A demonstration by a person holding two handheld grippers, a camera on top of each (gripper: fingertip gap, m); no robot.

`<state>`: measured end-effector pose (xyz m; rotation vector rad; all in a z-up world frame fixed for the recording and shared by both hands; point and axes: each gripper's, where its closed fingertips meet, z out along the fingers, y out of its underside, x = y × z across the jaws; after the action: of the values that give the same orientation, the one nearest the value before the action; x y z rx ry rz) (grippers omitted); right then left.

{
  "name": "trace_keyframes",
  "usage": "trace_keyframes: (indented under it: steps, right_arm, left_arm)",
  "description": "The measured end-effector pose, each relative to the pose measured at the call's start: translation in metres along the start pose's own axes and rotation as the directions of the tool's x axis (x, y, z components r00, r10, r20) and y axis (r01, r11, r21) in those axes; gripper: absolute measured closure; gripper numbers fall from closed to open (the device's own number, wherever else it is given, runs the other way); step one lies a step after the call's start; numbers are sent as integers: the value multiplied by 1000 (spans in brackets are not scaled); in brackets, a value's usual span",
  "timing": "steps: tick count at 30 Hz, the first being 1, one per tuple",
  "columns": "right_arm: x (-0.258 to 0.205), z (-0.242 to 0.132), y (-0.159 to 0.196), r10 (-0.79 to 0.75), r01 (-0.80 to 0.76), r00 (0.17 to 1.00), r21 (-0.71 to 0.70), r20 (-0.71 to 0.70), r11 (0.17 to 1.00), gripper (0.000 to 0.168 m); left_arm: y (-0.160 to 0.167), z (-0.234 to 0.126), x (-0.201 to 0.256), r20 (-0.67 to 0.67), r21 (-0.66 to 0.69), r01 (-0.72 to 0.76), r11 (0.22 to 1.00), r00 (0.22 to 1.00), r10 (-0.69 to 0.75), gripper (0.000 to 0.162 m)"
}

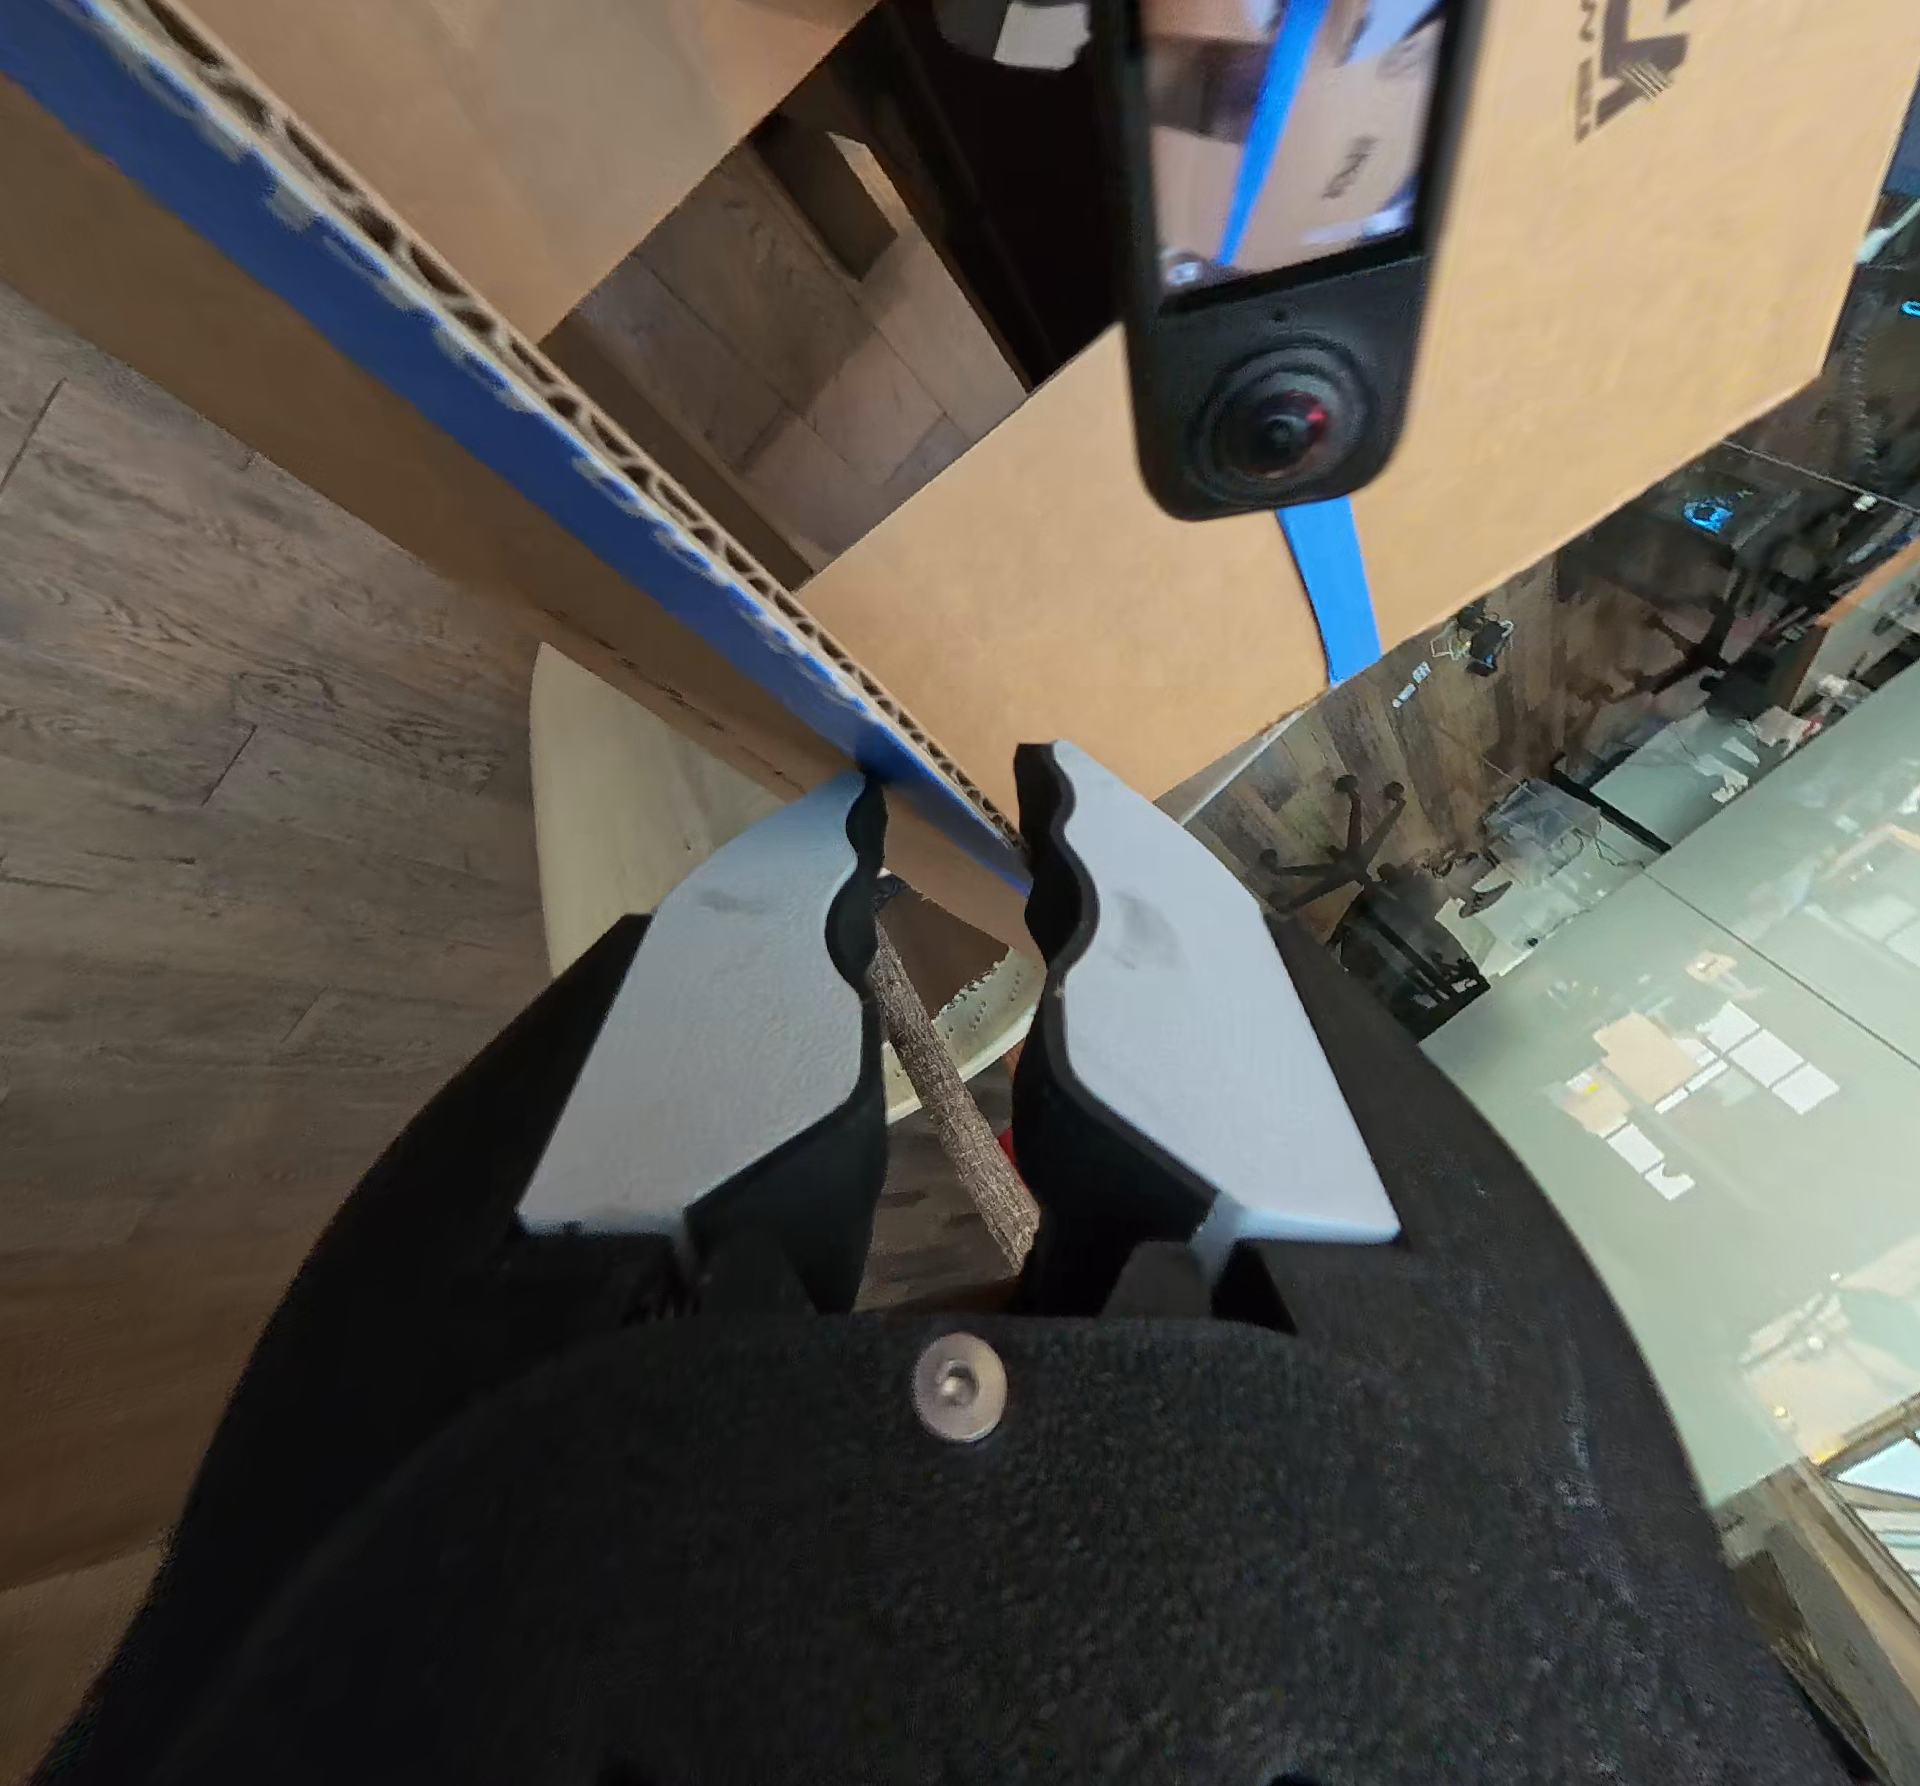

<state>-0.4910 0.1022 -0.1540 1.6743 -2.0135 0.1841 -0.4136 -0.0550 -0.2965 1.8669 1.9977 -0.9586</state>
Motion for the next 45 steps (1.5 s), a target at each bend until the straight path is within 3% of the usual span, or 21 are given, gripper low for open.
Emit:
trace_keyframes:
  steps: [5,11,16,24,29,39,45]
  right_arm:
    - [7,-17,11,91,-88,989,25,-113,996,141]
    - [28,-45,31,187,-177,953,64,-236,982,140]
    - [35,-49,44,208,-198,939,63,-273,978,140]
    - [33,-49,48,193,-182,933,66,-305,981,140]
    - [44,-64,47,194,-168,912,102,-361,981,140]
    - [67,-91,3,93,-39,891,128,-445,991,140]
    - [60,-113,-41,6,59,900,134,-435,989,141]
  left_arm:
    - [4,5,-18,97,-34,-132,991,986,135,87]
    - [-12,-39,-87,153,23,-119,993,982,114,134]
    - [-5,-90,-174,173,40,-95,995,981,87,157]
    - [52,-142,-245,-15,-1,65,998,998,-65,157]
    - [92,-175,-266,-42,9,169,986,985,-169,157]
    - [157,-229,-281,-21,55,332,942,943,-331,159]
    - [186,-255,-269,-35,76,381,922,925,-379,159]
